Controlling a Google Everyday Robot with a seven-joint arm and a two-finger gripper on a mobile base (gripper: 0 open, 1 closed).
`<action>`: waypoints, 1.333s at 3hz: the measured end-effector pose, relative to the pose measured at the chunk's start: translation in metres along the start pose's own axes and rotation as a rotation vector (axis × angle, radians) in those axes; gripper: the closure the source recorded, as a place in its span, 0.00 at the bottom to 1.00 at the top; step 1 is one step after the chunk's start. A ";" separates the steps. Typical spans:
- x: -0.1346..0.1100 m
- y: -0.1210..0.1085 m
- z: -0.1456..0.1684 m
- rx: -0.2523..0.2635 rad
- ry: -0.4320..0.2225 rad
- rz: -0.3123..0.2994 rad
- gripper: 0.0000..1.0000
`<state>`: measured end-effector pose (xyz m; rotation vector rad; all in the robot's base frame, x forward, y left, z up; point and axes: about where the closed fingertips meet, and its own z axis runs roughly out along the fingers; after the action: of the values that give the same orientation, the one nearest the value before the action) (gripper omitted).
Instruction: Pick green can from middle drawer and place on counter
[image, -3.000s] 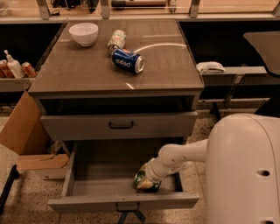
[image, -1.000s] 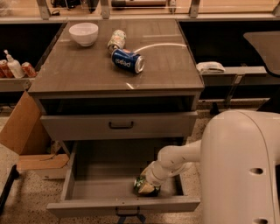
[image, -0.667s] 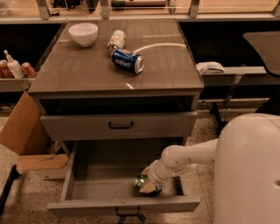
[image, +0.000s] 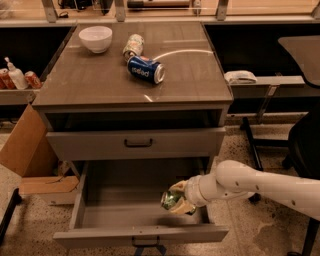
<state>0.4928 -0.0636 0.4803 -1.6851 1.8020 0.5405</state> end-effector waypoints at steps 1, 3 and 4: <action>-0.001 0.000 0.001 -0.001 0.000 -0.001 1.00; -0.045 -0.019 -0.069 0.049 0.001 -0.155 1.00; -0.082 -0.034 -0.110 0.065 0.045 -0.269 1.00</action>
Offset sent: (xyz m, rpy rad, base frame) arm 0.0084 -0.0191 0.0669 -0.0135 -0.1245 0.0470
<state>0.5098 -0.0793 0.6199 -1.8682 1.5710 0.3269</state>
